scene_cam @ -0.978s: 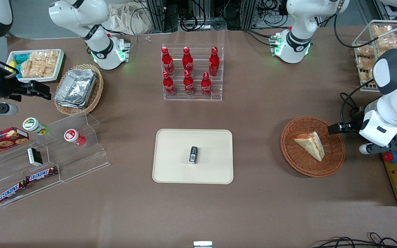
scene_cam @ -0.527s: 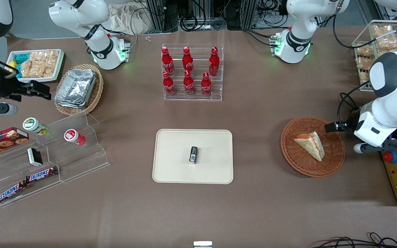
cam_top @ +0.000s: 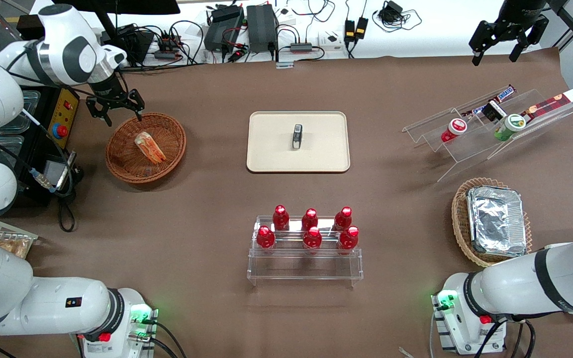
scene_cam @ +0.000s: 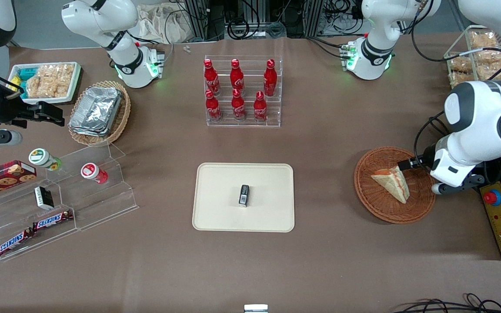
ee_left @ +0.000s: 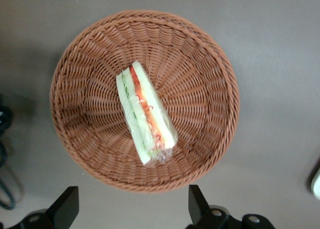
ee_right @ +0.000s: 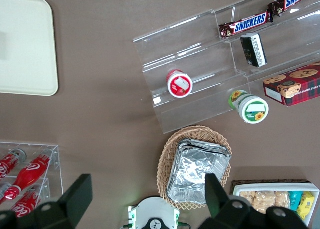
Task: Place sandwich from basket to tray
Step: 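Lower the left gripper and grasp the sandwich, then lift it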
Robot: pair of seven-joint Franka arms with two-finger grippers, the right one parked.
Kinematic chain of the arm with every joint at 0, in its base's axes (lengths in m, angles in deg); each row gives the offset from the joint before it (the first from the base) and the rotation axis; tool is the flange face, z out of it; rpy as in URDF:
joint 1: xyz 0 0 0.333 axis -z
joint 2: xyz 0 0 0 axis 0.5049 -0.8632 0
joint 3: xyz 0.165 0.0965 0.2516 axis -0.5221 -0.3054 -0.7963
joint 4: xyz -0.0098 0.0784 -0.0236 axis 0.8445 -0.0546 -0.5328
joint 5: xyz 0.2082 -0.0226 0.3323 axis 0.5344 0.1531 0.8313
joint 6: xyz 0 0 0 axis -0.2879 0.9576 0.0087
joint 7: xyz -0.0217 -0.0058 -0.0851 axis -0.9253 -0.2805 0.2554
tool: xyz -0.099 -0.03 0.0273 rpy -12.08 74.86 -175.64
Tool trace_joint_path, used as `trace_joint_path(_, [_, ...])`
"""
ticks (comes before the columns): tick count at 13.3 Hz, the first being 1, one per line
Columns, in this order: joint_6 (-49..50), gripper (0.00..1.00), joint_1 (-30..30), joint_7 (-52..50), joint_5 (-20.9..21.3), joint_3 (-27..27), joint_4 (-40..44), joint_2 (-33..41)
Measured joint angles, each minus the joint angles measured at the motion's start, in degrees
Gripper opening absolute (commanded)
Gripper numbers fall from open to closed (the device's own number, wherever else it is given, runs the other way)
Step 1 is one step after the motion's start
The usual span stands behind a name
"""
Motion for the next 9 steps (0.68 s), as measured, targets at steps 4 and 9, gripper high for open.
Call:
trace_joint_path(4, [-13.5,0.98,0.0,-14.5,-0.1,0.0,-4.8,-2.5])
trace_joint_path(9, [-18.2,0.98,0.0,-19.9,-0.1,0.2,-7.8,-5.1])
